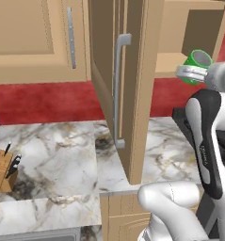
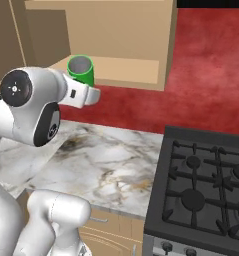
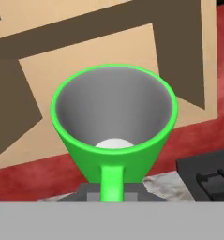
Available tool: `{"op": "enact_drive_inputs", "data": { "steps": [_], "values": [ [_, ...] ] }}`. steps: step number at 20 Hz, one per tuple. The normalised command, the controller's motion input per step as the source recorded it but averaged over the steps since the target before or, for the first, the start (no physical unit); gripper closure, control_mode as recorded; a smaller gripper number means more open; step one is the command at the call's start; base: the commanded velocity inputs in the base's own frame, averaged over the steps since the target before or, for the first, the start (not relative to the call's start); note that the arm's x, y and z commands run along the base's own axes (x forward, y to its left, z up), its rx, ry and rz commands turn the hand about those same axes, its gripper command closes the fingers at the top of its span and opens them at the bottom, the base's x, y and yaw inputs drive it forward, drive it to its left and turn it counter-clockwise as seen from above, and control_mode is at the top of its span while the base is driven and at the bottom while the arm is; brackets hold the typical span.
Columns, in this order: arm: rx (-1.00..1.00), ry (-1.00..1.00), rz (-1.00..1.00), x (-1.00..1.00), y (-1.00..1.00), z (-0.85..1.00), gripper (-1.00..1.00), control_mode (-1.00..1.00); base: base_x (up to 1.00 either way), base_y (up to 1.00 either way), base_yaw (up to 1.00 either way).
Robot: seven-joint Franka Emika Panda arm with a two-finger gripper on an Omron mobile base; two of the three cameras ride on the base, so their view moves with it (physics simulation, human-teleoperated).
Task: Move the mug from next to the sink to the open cabinet. Then, move the bowl with the lime to the fridge to clear the area for faucet cleaning.
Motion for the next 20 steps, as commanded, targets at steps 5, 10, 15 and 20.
{"op": "enact_drive_inputs", "data": {
  "steps": [5, 10, 15, 20],
  "values": [
    [-0.02, 0.09, -0.04, 0.52, 0.42, 0.1, 1.0, -1.0, 0.0, 0.0, 0.0],
    [0.0, 0.14, -0.06, 0.9, 0.32, 0.21, 1.0, -1.0, 0.0, 0.0, 0.0],
    [0.0, 0.1, -0.01, 0.76, 0.02, 0.25, 1.0, -1.0, 0.0, 0.0, 0.0],
    [0.0, 0.0, 0.05, 0.26, -0.08, 0.06, 1.0, -1.0, 0.0, 0.0, 0.0]
  ]
}}
